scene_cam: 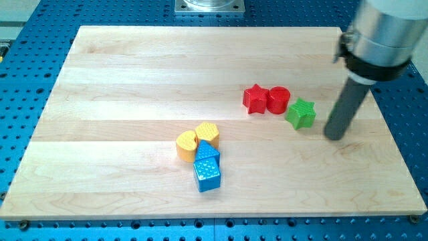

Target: Drag the green star into the red star

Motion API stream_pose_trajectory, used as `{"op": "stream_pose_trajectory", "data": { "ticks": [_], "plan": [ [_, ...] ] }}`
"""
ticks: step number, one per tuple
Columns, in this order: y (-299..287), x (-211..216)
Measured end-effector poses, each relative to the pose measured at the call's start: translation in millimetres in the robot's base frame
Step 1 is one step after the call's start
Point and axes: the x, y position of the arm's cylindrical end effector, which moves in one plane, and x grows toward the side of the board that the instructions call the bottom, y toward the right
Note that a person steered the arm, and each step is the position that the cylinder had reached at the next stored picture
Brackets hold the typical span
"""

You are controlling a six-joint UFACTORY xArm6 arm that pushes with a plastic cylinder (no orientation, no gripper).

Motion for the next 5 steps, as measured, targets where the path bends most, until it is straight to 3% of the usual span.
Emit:
{"op": "stream_pose_trajectory", "data": {
  "ticks": [1, 3, 4, 5],
  "plan": [
    [-32, -23],
    [-152, -60],
    [-163, -63],
    [-65, -81]
  ]
}}
